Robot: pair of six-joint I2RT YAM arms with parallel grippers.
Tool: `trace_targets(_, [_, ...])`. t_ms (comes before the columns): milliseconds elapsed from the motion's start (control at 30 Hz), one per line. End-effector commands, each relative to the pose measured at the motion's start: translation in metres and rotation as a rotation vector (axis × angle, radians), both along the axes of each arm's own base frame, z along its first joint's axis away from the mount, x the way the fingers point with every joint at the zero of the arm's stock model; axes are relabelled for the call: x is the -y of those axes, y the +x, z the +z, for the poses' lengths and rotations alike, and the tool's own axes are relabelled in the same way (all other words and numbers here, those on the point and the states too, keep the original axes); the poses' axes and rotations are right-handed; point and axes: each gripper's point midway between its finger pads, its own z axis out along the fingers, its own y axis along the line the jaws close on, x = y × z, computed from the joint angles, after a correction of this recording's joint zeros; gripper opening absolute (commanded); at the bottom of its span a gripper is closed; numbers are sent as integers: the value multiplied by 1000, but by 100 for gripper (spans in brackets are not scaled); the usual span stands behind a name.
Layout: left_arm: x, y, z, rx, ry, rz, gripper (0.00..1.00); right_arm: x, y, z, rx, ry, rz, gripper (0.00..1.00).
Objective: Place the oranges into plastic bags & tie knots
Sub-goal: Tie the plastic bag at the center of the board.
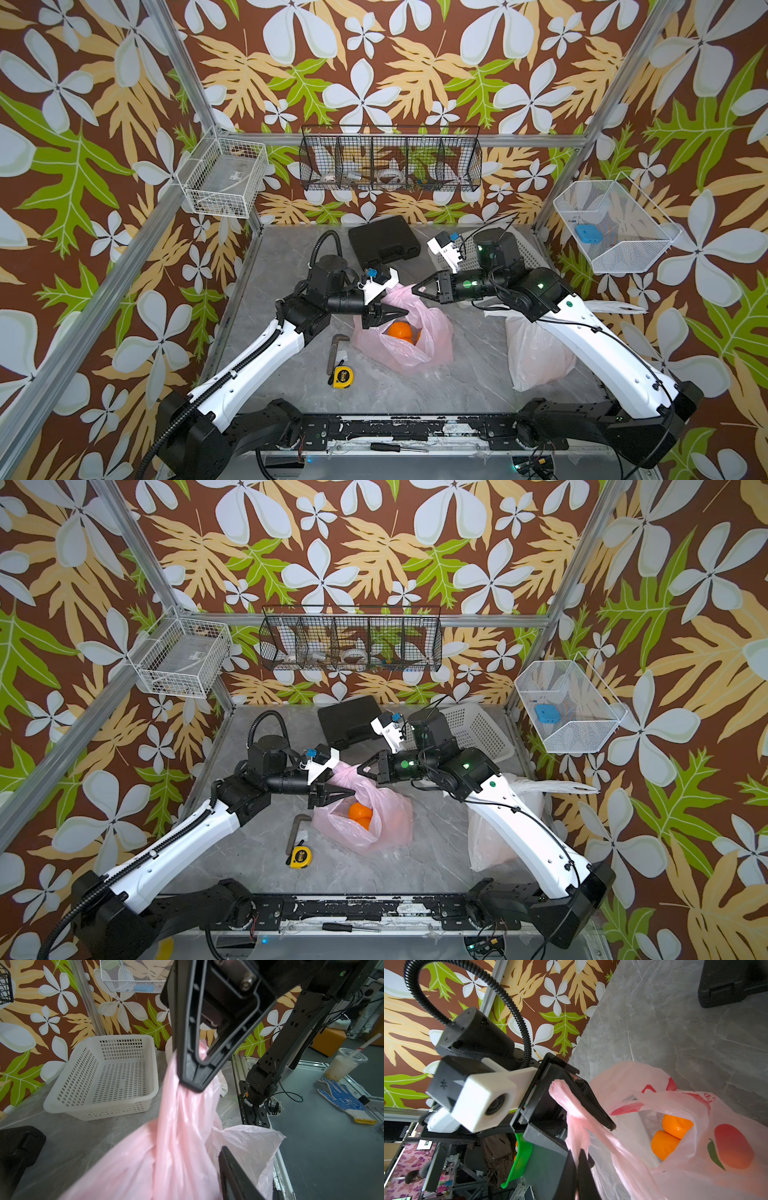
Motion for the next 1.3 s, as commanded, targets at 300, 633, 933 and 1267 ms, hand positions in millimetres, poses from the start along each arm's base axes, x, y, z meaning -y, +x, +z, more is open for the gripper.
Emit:
trace_targets(300, [0,1,11,36,-33,12,34,23,-8,-6,-53,6,-50,0])
trace_targets(633, [9,2,26,4,-152,-2,48,30,-4,-14,-43,-36,-92,0])
trace_targets(933, [20,7,29,-36,-216,24,51,32,-3,-18,-45,-47,-98,0])
trace_targets(1267, [19,12,43,-86,-339,60,48,34,1,-29,-44,-79,-111,0])
